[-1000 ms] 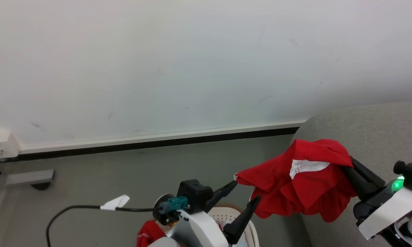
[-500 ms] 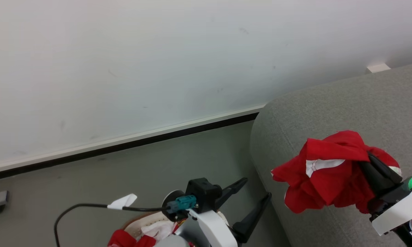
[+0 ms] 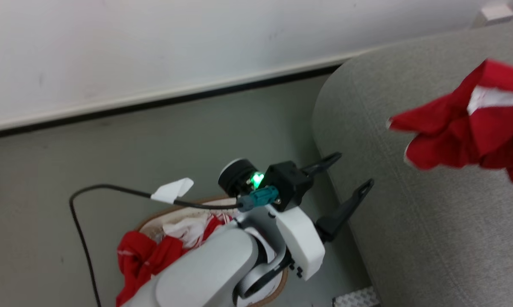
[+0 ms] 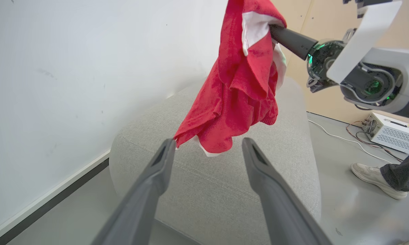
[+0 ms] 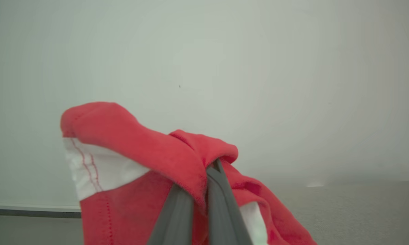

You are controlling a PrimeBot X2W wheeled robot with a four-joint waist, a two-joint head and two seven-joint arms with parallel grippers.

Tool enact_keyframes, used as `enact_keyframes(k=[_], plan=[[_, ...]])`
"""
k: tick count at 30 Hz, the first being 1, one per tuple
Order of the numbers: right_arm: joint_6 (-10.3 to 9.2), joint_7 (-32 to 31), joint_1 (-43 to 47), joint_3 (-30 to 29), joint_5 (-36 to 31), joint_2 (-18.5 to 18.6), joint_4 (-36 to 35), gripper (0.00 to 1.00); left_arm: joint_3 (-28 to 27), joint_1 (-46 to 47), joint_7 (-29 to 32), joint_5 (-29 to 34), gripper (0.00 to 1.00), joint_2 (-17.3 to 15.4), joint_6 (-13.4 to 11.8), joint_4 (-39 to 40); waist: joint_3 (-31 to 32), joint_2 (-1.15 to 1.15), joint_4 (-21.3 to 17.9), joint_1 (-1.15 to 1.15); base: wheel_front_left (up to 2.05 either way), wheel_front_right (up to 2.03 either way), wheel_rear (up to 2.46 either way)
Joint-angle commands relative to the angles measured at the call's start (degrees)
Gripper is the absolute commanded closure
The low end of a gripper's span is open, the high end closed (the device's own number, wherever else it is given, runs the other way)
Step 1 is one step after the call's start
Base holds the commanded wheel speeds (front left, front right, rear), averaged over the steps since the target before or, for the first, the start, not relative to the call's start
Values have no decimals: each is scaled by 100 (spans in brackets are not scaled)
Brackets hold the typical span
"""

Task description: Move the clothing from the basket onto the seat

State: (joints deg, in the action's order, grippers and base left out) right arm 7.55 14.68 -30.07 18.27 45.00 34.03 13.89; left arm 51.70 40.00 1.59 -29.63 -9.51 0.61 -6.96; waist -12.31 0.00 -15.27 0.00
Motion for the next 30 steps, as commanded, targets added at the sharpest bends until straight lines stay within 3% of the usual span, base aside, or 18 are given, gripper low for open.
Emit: enact_keyframes(k=[1,8,13,17,23,24,26,27,30], plan=[[-12,18,-289,-199,-71,-53,106,100,-16,250,30,101,0,9,39,24,-1035,0,211,0,0,0,0],[-12,-203,-1752,-1435,-512,104,1227,100,-1,1138,95,425,0,128,204,55,-2257,0,494,0,0,0,0],[-13,-360,-2662,-2134,-824,279,2134,100,-79,1453,53,535,0,178,149,102,-2809,0,662,0,0,0,0],[-12,-351,-3024,-2556,-1118,321,3072,100,-101,1462,-72,572,0,183,101,24,-2954,0,790,0,0,0,0],[-12,-194,-2870,-2801,-1452,-27,4388,100,-107,1174,-251,442,0,74,60,-192,-2732,0,824,0,0,0,0],[-13,-148,-2828,-2818,-1492,-74,4524,92,-120,1109,-281,407,0,61,54,-226,-2656,0,818,0,0,0,0],[-12,-81,-2770,-2803,-1509,-242,4672,54,-166,996,-346,342,0,13,18,-284,-2499,0,808,0,0,0,0],[-12,-46,-2684,-2766,-1546,-298,4717,0,-198,934,-383,311,0,-19,-6,-311,-2402,0,800,0,0,0,0],[-12,16,-2458,-2692,-1618,-339,4717,0,-277,741,-523,173,0,-74,-64,-372,-2076,0,791,0,0,0,0]])
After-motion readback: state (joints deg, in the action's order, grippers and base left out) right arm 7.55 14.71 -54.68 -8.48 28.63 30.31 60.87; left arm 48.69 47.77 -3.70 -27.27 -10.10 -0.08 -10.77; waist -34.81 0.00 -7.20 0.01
